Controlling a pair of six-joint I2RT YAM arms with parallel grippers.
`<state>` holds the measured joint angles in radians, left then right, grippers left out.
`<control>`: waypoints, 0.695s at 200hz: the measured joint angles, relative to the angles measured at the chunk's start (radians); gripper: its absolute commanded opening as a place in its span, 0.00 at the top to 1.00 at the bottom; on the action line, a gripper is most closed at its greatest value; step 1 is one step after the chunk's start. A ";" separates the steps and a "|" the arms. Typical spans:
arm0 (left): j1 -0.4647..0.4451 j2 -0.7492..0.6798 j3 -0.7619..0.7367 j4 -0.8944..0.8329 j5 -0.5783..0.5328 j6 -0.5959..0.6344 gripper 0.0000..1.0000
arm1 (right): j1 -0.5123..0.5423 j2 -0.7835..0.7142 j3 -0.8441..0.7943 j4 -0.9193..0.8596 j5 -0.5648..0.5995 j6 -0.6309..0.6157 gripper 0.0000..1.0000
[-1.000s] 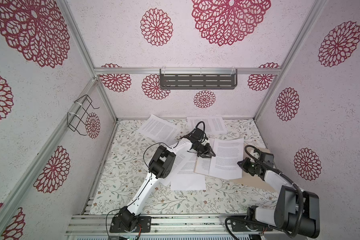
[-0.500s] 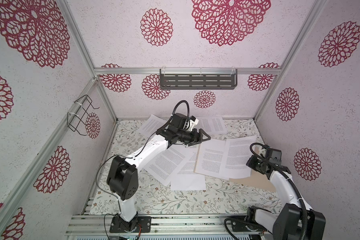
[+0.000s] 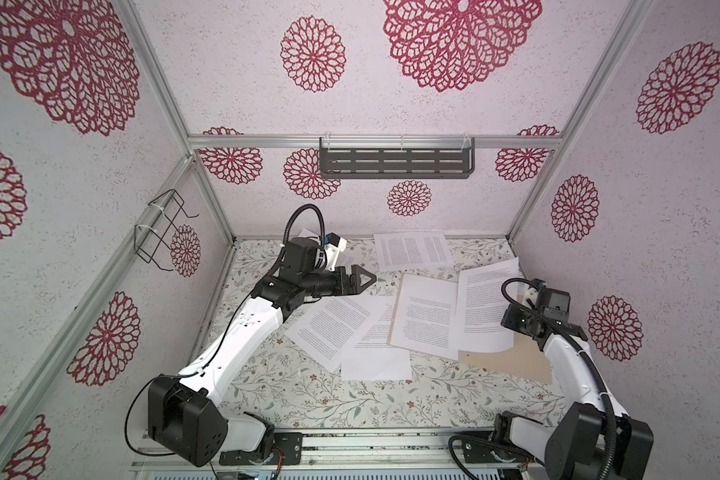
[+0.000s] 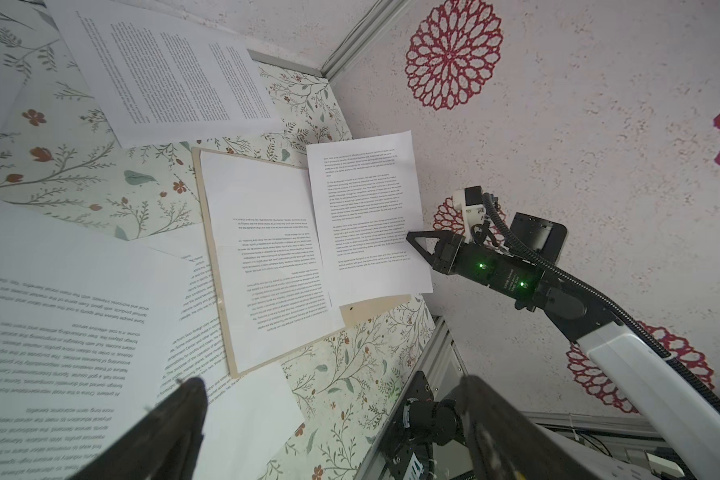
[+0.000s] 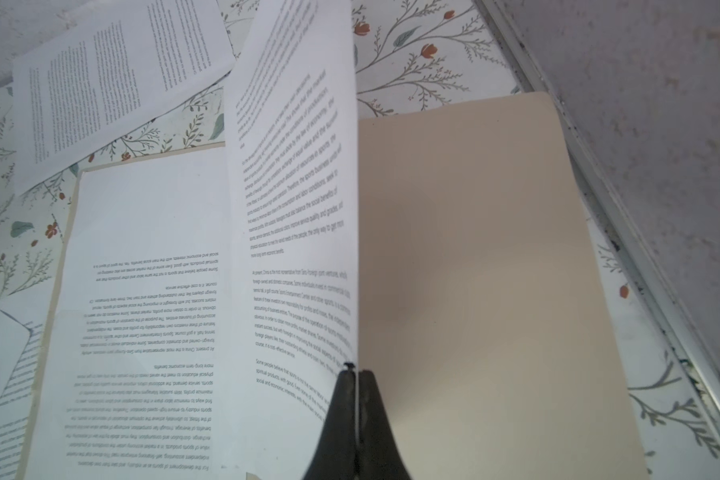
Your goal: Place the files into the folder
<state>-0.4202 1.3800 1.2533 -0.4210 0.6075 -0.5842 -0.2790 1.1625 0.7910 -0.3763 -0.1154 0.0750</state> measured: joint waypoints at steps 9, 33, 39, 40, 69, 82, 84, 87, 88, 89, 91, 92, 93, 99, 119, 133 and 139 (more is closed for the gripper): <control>0.000 -0.003 0.000 -0.004 -0.001 0.009 0.03 | -0.004 0.018 0.019 -0.007 0.013 -0.027 1.00; 0.000 -0.016 0.000 -0.014 -0.012 0.026 0.03 | -0.023 0.069 0.060 -0.018 0.073 -0.104 1.00; 0.000 -0.021 0.000 -0.014 -0.012 0.029 0.03 | -0.031 0.084 0.068 -0.022 0.086 -0.122 1.00; 0.000 -0.021 0.000 -0.014 -0.012 0.030 0.03 | -0.032 0.086 0.068 -0.023 0.087 -0.124 1.00; 0.002 -0.039 -0.003 -0.010 -0.012 0.034 0.03 | -0.092 0.163 0.087 -0.051 0.112 -0.188 1.00; 0.003 -0.041 -0.004 -0.010 -0.011 0.034 0.03 | -0.119 0.177 0.087 -0.065 0.116 -0.200 1.00; 0.004 -0.041 -0.004 -0.009 -0.011 0.034 0.02 | -0.122 0.177 0.087 -0.067 0.117 -0.203 1.00; 0.005 -0.041 -0.005 -0.008 -0.011 0.034 0.03 | -0.127 0.178 0.087 -0.070 0.119 -0.206 1.00; 0.005 -0.041 -0.005 -0.007 -0.010 0.034 0.03 | -0.128 0.178 0.087 -0.071 0.120 -0.206 1.00; 0.006 -0.041 -0.005 -0.006 -0.010 0.034 0.03 | -0.129 0.178 0.087 -0.071 0.120 -0.206 1.00; 0.006 -0.041 -0.006 -0.005 -0.010 0.034 0.03 | -0.132 0.178 0.087 -0.072 0.121 -0.208 1.00; 0.007 -0.041 -0.006 -0.005 -0.010 0.034 0.03 | -0.134 0.178 0.087 -0.074 0.121 -0.209 1.00; 0.007 -0.041 -0.007 -0.004 -0.010 0.033 0.03 | -0.135 0.178 0.087 -0.074 0.122 -0.210 1.00; 0.010 -0.041 -0.010 -0.002 -0.010 0.033 0.03 | -0.143 0.178 0.087 -0.077 0.123 -0.214 1.00; 0.018 -0.041 -0.022 0.007 -0.006 0.029 0.03 | -0.159 0.178 0.086 -0.078 0.127 -0.219 1.00; 0.021 -0.041 -0.027 0.009 -0.002 0.024 0.03 | -0.167 0.178 0.085 -0.078 0.129 -0.225 1.00; 0.022 -0.041 -0.027 0.011 0.001 0.023 0.03 | -0.171 0.178 0.083 -0.076 0.130 -0.230 1.00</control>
<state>-0.3981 1.3392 1.2259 -0.4095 0.6083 -0.5617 -0.4500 1.3407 0.8738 -0.4526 0.0147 -0.1555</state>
